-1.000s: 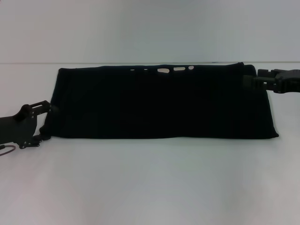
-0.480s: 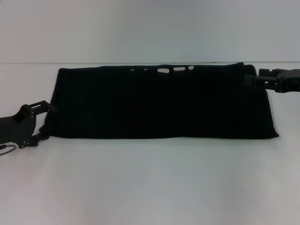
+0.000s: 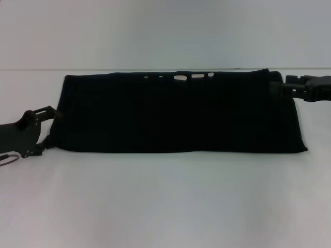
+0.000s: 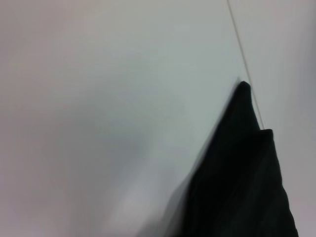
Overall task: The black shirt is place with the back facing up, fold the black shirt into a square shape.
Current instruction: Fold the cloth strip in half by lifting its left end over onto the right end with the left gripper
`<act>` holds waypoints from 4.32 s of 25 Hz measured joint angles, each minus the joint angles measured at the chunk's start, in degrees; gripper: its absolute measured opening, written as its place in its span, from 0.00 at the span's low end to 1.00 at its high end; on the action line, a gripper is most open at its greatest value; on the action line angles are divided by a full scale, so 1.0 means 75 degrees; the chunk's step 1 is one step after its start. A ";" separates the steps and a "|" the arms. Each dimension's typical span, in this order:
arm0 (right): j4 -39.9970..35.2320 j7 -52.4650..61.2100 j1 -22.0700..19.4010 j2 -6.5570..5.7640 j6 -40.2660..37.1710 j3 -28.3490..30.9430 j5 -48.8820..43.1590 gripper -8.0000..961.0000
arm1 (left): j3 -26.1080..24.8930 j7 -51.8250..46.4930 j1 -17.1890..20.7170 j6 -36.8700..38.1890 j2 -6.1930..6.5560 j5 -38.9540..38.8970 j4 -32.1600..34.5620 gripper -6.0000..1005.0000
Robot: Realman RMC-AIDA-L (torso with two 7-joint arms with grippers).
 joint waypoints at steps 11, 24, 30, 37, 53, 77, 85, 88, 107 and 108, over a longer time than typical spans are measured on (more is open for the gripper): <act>-0.0012 0.0003 -0.0006 0.0000 0.0003 0.0019 0.0004 0.81 | 0.0314 0.0522 -0.0179 0.0048 0.0041 -0.0006 0.0024 0.89; -0.0012 0.0003 -0.0012 0.0000 0.0002 0.0019 0.0004 0.81 | 0.0307 0.0727 -0.0075 0.0269 0.0056 0.0042 0.0137 0.84; -0.0011 0.0003 -0.0012 0.0000 0.0003 0.0019 0.0003 0.81 | 0.0134 0.1105 0.0105 0.0258 0.0056 -0.0111 0.0181 0.74; -0.0015 0.0003 0.0013 0.0001 0.0037 0.0019 0.0003 0.81 | 0.0256 0.1111 0.0149 0.0194 0.0040 -0.0033 0.0180 0.57; -0.0024 0.0003 -0.0034 0.0008 0.0054 0.0019 0.0081 0.81 | 0.0463 0.1393 0.0099 0.0275 0.0038 0.0058 0.0204 0.03; 0.0185 0.0035 0.0064 0.0488 0.0480 0.0740 0.0098 0.81 | -0.0093 0.3135 0.1362 0.1156 0.0303 0.0284 0.2205 0.09; 0.0188 0.0062 0.0076 0.0527 0.0550 0.0760 0.0097 0.81 | -0.0825 0.3192 0.1572 0.1724 0.0453 0.0668 0.2619 0.11; 0.0188 0.0055 0.0024 0.0524 0.0603 0.0761 0.0097 0.81 | -0.0799 0.3193 0.1377 0.2059 0.0505 0.0623 0.2616 0.12; 0.0096 0.0039 -0.0413 -0.0093 0.0446 0.1094 0.0096 0.81 | 0.0509 0.5666 -0.2177 0.0278 -0.1279 -0.2184 -0.1731 0.16; 0.0096 0.0039 -0.0413 -0.0093 0.0446 0.1094 0.0096 0.81 | 0.0509 0.5666 -0.2177 0.0278 -0.1279 -0.2184 -0.1731 0.17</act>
